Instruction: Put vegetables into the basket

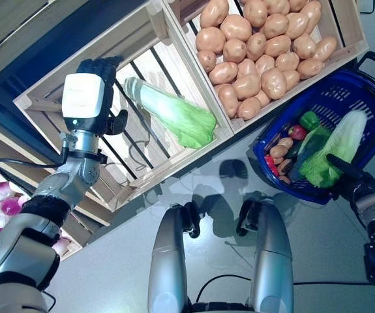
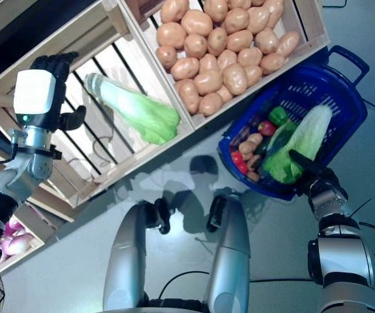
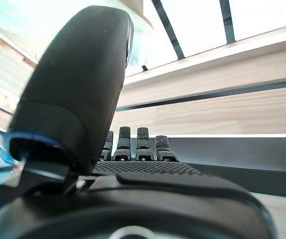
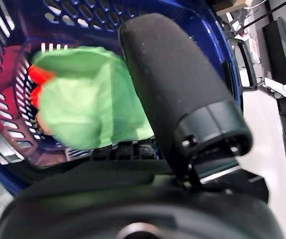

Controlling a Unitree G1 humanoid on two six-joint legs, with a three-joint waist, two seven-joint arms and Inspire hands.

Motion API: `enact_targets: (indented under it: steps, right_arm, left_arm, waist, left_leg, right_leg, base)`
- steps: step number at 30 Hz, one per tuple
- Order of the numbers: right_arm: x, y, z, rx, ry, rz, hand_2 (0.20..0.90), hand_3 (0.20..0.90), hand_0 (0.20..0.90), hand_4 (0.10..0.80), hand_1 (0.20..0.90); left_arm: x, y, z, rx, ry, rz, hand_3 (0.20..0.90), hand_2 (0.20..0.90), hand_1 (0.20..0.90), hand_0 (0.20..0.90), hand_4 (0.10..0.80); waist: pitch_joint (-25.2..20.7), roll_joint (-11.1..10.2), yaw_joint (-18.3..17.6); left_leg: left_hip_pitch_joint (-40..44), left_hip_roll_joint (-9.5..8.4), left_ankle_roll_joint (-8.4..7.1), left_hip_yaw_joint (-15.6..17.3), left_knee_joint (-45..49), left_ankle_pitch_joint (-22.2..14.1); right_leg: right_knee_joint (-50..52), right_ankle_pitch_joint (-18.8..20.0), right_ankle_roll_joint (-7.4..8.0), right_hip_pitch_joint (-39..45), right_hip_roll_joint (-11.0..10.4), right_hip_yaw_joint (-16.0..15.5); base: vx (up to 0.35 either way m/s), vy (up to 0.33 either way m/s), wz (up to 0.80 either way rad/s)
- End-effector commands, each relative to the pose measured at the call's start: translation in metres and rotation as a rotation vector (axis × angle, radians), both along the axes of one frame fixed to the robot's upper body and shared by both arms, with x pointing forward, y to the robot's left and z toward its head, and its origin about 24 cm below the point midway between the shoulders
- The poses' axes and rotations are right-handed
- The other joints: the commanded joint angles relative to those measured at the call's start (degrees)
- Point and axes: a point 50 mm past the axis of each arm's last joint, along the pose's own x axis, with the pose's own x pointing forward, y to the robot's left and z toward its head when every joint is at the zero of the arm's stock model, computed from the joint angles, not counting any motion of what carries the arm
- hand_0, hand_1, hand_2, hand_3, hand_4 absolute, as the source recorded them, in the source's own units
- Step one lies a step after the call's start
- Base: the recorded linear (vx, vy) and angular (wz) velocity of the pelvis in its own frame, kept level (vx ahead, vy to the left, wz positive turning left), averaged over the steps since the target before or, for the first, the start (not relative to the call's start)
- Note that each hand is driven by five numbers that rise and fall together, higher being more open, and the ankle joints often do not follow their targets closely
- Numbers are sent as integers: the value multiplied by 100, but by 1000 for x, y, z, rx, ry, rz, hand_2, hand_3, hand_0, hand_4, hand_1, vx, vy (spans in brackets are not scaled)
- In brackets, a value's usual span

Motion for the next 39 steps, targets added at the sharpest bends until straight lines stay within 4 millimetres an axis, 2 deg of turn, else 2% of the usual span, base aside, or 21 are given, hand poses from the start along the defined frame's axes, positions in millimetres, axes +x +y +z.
enact_targets:
  steps: [1,4,9,16,17,19,24,28,36,39]
  right_arm:
    - [-7,-29,33,-150,-78,-10,900,900,900,800,900]
    - [-7,-30,37,-107,-184,-37,900,900,900,800,900]
    - [1,-16,44,-150,-318,3,900,900,900,800,900]
    - [14,26,55,-178,-493,156,900,900,900,800,900]
    - [14,36,56,-178,-527,176,900,900,900,800,900]
    - [13,44,53,-163,-536,196,900,900,900,800,900]
    - [11,50,46,-170,-511,232,900,900,900,800,900]
    - [8,40,43,-152,-496,218,900,900,900,800,900]
    - [8,38,52,-162,-542,245,900,900,900,800,900]
    - [10,38,57,-168,-555,249,900,900,900,800,900]
  left_arm:
    - [-7,34,68,81,-168,131,900,900,900,900,800]
    - [-8,39,65,117,-130,157,900,900,900,900,800]
    - [-9,47,62,134,-88,214,900,900,900,900,800]
    - [-11,55,58,170,-55,287,900,900,900,900,800]
    - [-12,55,62,185,-68,296,900,900,900,900,800]
    - [-10,54,65,184,-78,303,900,900,900,900,800]
    - [-7,53,69,159,-96,318,900,900,900,900,800]
    - [-4,53,74,174,-96,339,900,900,900,900,800]
    - [1,54,96,234,-89,433,900,900,900,900,800]
    - [3,58,97,234,-50,488,900,900,900,900,800]
  waist:
    - [-109,19,-94]
    - [-98,19,-127]
    - [-51,36,-235]
    - [-30,-29,-406]
    - [-30,-51,-449]
    - [-30,-70,-510]
    - [-30,-88,-588]
    - [-30,-86,-612]
    - [-30,-142,-637]
    - [-30,-173,-626]
  left_leg:
    - [726,-37,-54,333,-547,-541]
    - [782,-22,-50,352,-614,-528]
    - [755,-10,-44,408,-653,-546]
    - [395,47,-68,443,-525,-597]
    - [262,62,-63,442,-461,-620]
    - [138,88,-69,454,-422,-630]
    - [-30,130,-74,497,-340,-659]
    - [-206,176,-82,523,-257,-661]
    - [-844,276,-77,552,-54,-616]
    - [-1081,306,-76,514,82,-632]
  right_leg:
    - [-482,-87,259,760,-55,64]
    - [-549,-61,268,805,-20,87]
    - [-590,-34,298,739,33,189]
    - [-517,-9,346,366,64,311]
    - [-463,-10,356,221,72,351]
    - [-436,-5,370,90,78,386]
    - [-371,-17,386,-93,66,419]
    - [-347,17,412,-262,64,417]
    - [-290,154,432,-839,109,383]
    - [-212,160,421,-1037,101,343]
  base:
    - [38,25,-3]
    - [47,35,-5]
    - [31,56,-5]
    - [4,58,-5]
    - [-16,52,-6]
    - [-19,58,-10]
    - [-3,75,-8]
    - [6,58,-3]
    - [-3,22,1]
    - [-11,8,-2]
